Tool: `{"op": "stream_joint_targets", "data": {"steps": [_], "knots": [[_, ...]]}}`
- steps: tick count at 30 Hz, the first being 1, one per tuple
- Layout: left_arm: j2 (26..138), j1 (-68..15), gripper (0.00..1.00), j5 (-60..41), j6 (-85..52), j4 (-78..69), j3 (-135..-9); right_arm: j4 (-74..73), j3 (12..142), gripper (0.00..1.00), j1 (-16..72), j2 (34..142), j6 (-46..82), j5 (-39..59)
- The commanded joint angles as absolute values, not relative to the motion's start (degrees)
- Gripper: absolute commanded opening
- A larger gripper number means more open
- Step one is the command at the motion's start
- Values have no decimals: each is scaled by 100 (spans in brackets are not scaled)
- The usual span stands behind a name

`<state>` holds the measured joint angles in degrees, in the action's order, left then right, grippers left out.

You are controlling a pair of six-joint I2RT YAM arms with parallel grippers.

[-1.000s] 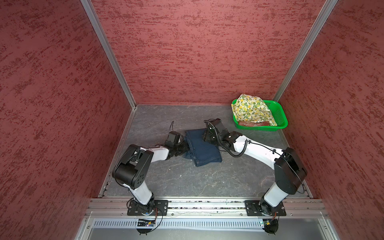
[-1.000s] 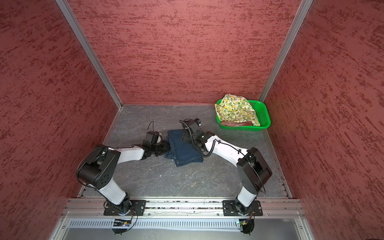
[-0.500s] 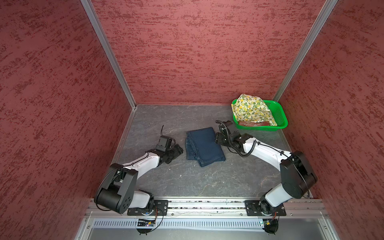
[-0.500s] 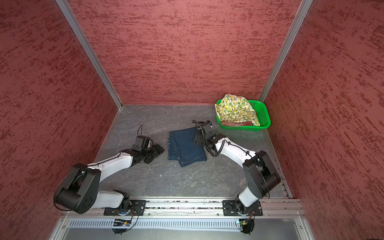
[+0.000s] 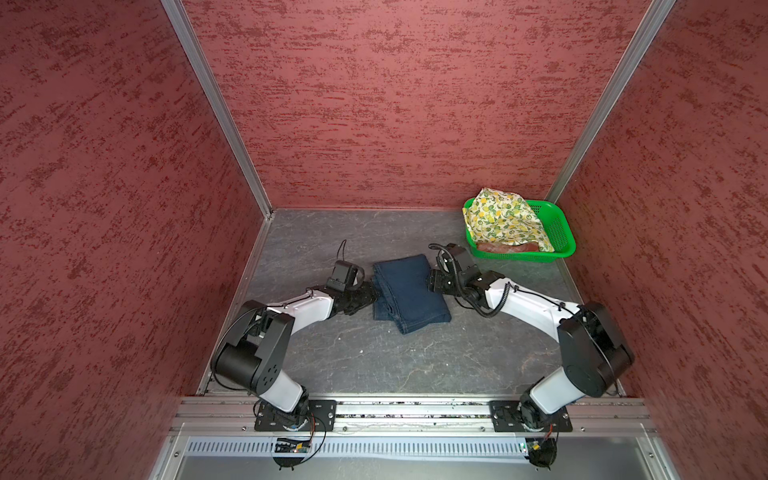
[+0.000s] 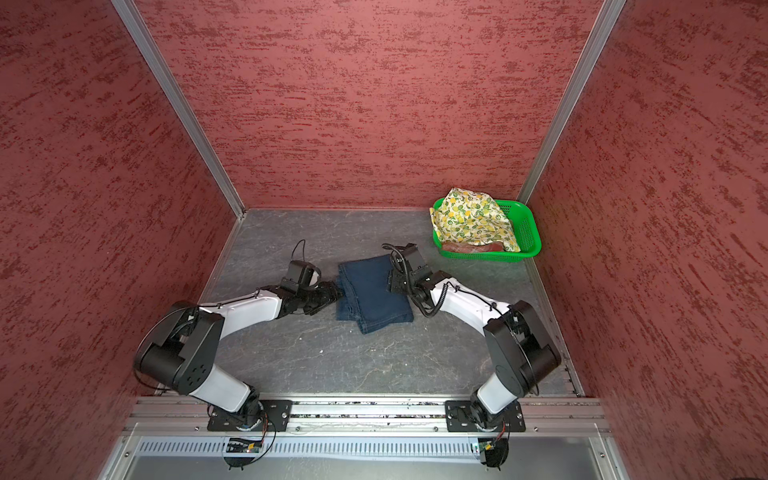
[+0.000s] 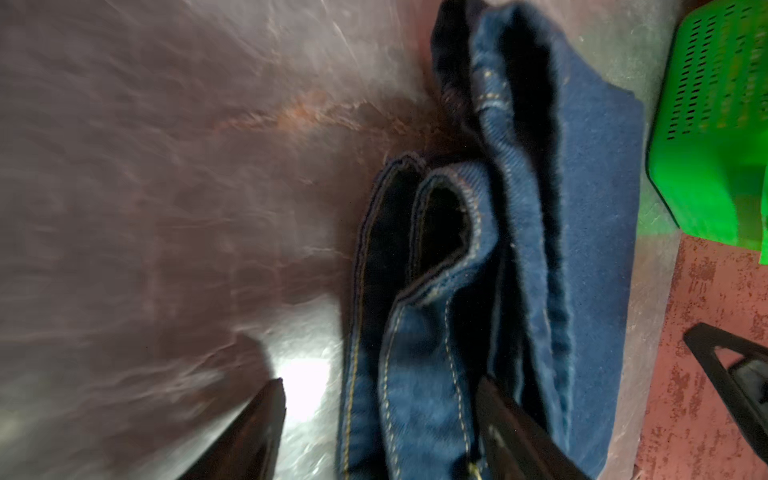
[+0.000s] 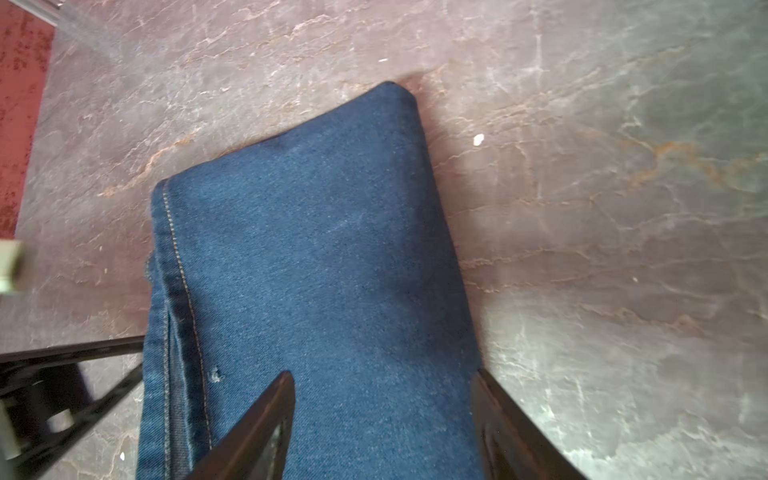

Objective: Fold and stack the skirts
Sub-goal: 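Press the folded stack flat with the right gripper while the left holds the edge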

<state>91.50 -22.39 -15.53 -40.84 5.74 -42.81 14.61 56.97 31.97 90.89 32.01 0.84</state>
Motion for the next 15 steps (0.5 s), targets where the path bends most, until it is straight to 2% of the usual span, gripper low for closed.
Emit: {"op": "stream_joint_targets", "data": {"steps": [1, 3, 5, 9, 15], "knots": [[9536, -2303, 62, -1568, -4016, 491, -4476, 1189, 5610, 67, 3296, 9014, 2898, 281], [9735, -2296, 45, -1545, -4084, 536, -4513, 1245, 5694, 66, 3516, 9020, 2727, 229], [9872, -2303, 33, -1536, -4156, 524, -4536, 1292, 5769, 65, 3754, 9044, 2638, 145], [9980, -2344, 19, -1557, -4360, 343, -4459, 1382, 5955, 62, 4236, 9240, 2684, 129], [10000, -2441, 9, -1526, -4695, 8, -4230, 1407, 6169, 54, 4810, 9641, 2987, 130]]}}
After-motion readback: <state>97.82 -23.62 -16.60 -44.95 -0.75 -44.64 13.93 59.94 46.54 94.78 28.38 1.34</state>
